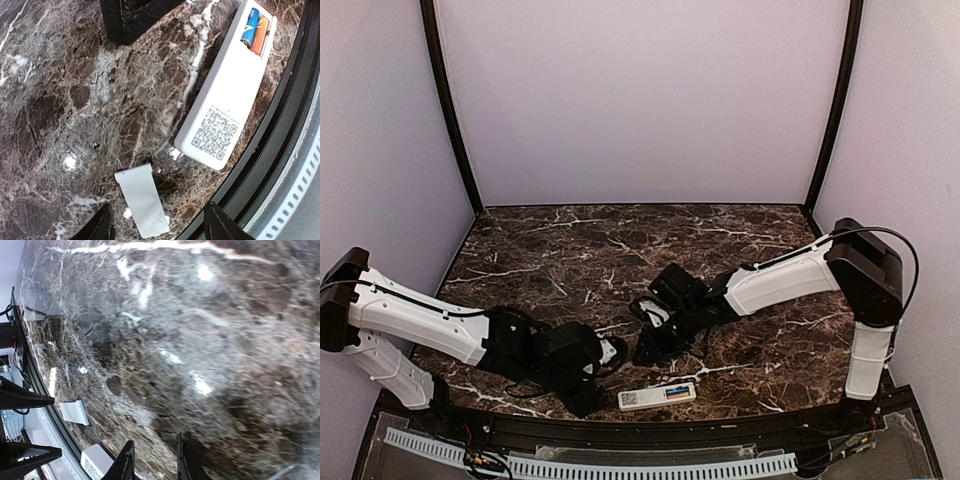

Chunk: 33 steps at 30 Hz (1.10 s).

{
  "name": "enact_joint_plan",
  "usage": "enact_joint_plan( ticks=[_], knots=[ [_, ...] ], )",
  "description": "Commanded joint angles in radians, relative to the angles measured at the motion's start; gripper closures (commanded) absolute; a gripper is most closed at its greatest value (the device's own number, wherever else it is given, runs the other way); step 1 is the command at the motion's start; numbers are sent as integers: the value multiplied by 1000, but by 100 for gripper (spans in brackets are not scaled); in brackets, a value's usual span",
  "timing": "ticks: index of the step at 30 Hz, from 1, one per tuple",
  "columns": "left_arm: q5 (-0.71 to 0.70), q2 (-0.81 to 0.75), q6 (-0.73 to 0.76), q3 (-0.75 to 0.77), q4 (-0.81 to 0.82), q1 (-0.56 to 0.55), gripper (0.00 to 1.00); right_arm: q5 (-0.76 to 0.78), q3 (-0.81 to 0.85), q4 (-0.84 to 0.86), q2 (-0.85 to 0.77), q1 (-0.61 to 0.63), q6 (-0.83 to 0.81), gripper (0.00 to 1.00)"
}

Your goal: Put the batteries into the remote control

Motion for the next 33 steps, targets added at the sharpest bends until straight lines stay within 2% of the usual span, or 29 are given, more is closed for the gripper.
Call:
enact_joint_plan(
  ticks=[1,8,14,21,29,33],
  knots=[
    [33,34,-19,1,-10,4,40,57,-20,-43,-60,-11,-28,73],
    [-13,158,-1,135,-239,4,41,76,-23,-54,-104,-12,-47,72],
    [10,169,-26,165,-308,4,47,92,-27,-70,-133,-13,-56,72],
    [37,228,-38,225,-376,4,48,103,-27,-81,-151,-12,-66,72],
    [43,273,-35,251,-386,4,50,111,-47,-75,-171,-13,-64,72],
    [44,299,-25,263,-382,4,56,113,-50,-75,-177,-12,-65,72]
  ],
)
